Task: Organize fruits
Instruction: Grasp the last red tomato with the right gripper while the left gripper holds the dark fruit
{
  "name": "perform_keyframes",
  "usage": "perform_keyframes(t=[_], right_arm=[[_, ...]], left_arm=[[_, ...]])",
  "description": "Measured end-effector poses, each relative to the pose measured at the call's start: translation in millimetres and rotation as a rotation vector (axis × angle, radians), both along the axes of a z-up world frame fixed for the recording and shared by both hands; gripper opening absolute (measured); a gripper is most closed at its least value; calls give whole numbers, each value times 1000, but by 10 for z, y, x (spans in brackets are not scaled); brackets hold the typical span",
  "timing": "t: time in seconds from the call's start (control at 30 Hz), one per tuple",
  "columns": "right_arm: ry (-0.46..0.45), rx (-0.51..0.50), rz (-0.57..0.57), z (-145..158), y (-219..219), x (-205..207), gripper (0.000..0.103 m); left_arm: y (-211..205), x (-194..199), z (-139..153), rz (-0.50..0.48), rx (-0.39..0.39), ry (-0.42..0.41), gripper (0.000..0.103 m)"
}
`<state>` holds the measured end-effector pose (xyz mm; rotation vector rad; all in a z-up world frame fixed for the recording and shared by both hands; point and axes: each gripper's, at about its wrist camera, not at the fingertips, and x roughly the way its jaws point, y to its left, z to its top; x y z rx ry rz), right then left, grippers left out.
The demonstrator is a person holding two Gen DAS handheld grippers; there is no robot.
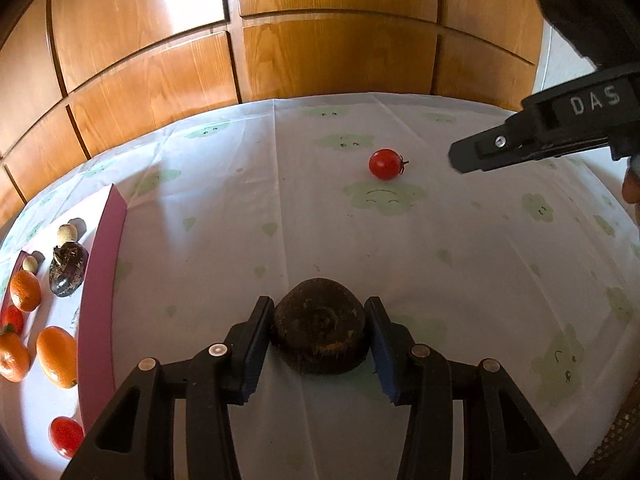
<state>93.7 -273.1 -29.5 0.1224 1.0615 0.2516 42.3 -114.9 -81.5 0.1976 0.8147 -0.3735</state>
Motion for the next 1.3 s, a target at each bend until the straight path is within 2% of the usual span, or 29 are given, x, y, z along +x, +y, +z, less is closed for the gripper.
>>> perform_keyframes(t=[0.1, 0.33, 0.7, 0.73, 0.77, 0.87, 1.03, 1.2, 1.3], right_arm=[[2, -19, 23, -22, 79, 97, 36], [6, -130, 66, -121, 235, 449, 36], [81, -201, 140, -370, 390, 765, 34], [86, -206, 144, -385, 395, 749, 28], [83, -208, 142, -383, 389, 719, 27], [63, -169, 120, -292, 303, 573, 27], [90, -154, 146, -185, 245, 207, 27], [110, -164, 163, -253, 246, -93, 27], [116, -178, 154, -331, 244, -134, 27]], left_arm=[[5, -14, -10, -1, -5, -15, 47], [22, -15, -30, -1, -19, -20, 47], [45, -34, -35, -4, -35, -19, 47], [47, -34, -35, -4, -37, -18, 47], [51, -37, -31, -4, -38, -18, 47], [52, -44, -23, -4, -38, -18, 47], [55, -45, -24, -4, -40, -18, 47], [59, -52, -27, -5, -38, -18, 47], [52, -54, -27, -4, -34, -17, 47]])
